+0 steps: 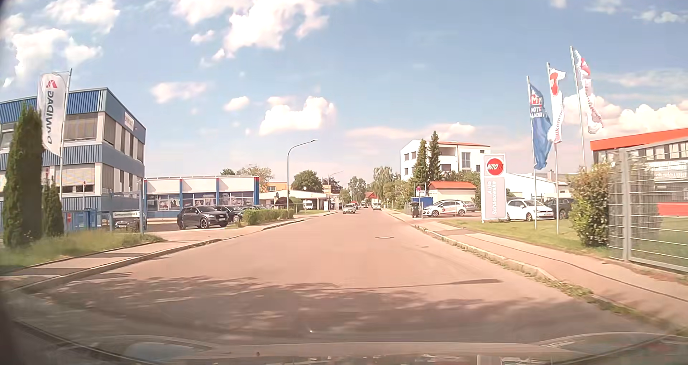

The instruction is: Follow the waypoints while adhering to traffic rules and regulations

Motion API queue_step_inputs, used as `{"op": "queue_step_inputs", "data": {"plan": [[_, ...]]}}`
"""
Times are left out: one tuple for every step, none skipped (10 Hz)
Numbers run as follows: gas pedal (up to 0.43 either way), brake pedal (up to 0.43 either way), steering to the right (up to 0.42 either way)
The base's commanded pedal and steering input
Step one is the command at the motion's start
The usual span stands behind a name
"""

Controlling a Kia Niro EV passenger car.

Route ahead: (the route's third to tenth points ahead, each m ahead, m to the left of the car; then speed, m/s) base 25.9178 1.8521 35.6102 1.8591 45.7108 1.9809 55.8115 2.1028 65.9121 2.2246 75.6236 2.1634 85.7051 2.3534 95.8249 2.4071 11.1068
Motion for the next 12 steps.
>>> {"op": "queue_step_inputs", "data": {"plan": [[0.118, 0.018, 0.001], [0.118, 0.018, 0.001], [0.118, 0.018, 0.001], [0.118, 0.018, 0.002], [0.118, 0.018, 0.003], [0.118, 0.018, 0.001], [0.118, 0.018, -0.001], [0.11, 0.018, -0.001], [0.098, 0.018, -0.001], [0.098, 0.018, -0.001], [0.087, 0.018, 0.0], [0.067, 0.018, 0.001]]}}
